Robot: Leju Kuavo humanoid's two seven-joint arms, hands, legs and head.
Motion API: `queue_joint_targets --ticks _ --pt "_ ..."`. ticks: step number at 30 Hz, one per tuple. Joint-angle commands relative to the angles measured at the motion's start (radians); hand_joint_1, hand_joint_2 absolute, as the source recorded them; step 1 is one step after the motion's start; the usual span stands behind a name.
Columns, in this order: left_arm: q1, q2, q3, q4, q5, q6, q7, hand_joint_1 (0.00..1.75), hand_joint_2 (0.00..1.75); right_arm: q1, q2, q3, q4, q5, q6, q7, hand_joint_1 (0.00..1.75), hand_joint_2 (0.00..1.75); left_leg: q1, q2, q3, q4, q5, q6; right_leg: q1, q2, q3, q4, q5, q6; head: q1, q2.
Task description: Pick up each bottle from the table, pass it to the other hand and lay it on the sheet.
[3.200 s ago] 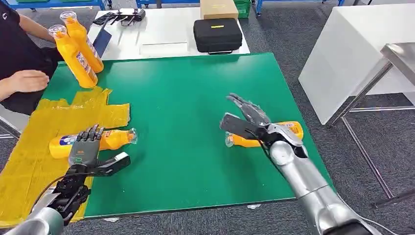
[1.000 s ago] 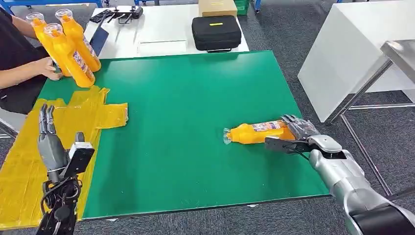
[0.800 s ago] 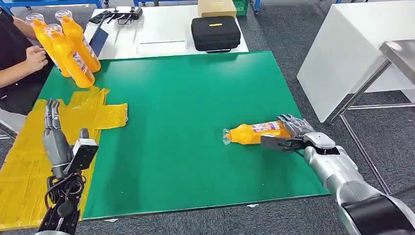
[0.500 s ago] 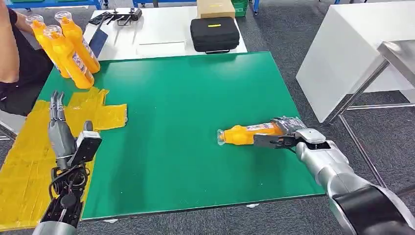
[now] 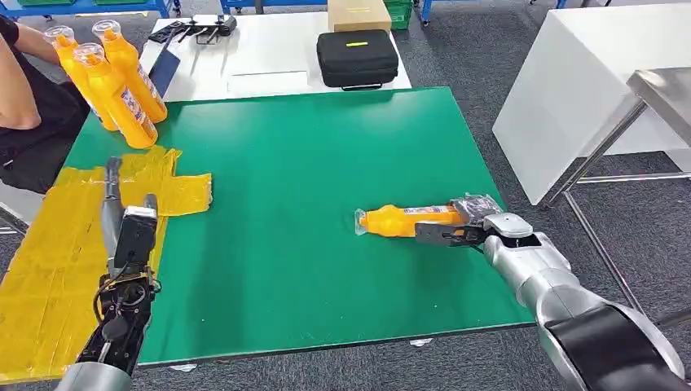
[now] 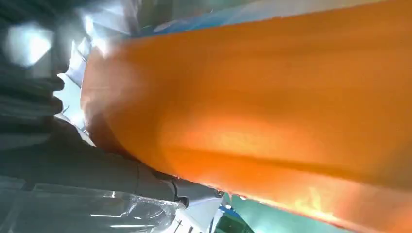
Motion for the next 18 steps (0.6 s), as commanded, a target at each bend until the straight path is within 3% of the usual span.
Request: queue_joint_targets --ticks 1,2,3,6,12,18 --pt "0.015 0.032 -0.072 0.017 0.282 -0.249 0.134 0.00 1.75 0.042 0.047 -0.062 0.060 -0.091 0.018 -0.046 1.75 1.75 0.001 0.000 0.003 -0.002 0.000 -0.001 0.001 -0.001 0.003 -0.002 0.000 -0.001 0.000 0.000" --pt "0.015 0.032 -0.072 0.017 0.282 -0.249 0.134 0.00 1.75 0.042 0.047 -0.062 0.060 -0.091 0.018 -0.046 1.75 1.75 0.002 0.000 0.003 -0.002 0.000 -0.001 0.002 -0.001 0.003 -0.003 0.000 -0.001 0.000 0.000" --pt "0.026 0.031 -0.043 0.042 0.552 -0.483 0.245 0.00 1.75 0.043 0.056 -0.135 0.040 -0.183 0.010 -0.112 1.75 1.75 0.001 0.000 0.002 -0.001 0.000 -0.001 0.001 0.000 0.003 -0.002 0.000 -0.001 0.000 0.000" --pt "0.052 0.061 -0.082 0.080 0.683 -0.548 0.264 0.00 1.75 0.048 0.069 -0.223 -0.022 -0.314 0.031 -0.200 1.75 1.75 0.001 0.002 0.003 -0.002 -0.001 -0.001 0.001 0.002 0.002 -0.001 0.000 -0.001 0.000 0.000" --pt "0.010 0.031 -0.154 0.211 0.783 -0.572 0.269 0.00 1.75 0.088 0.129 -0.233 -0.231 -0.442 0.039 -0.222 1.75 1.75 0.000 0.002 -0.001 -0.001 0.000 -0.001 0.000 0.002 -0.001 0.000 0.000 -0.001 0.000 0.000" --pt "-0.009 0.008 -0.174 0.244 0.789 -0.557 0.265 0.00 1.75 0.096 0.150 -0.243 -0.288 -0.492 0.028 -0.210 1.75 1.75 0.000 -0.001 -0.006 -0.001 0.001 -0.001 0.000 0.000 -0.006 0.001 -0.001 0.000 0.000 0.000"
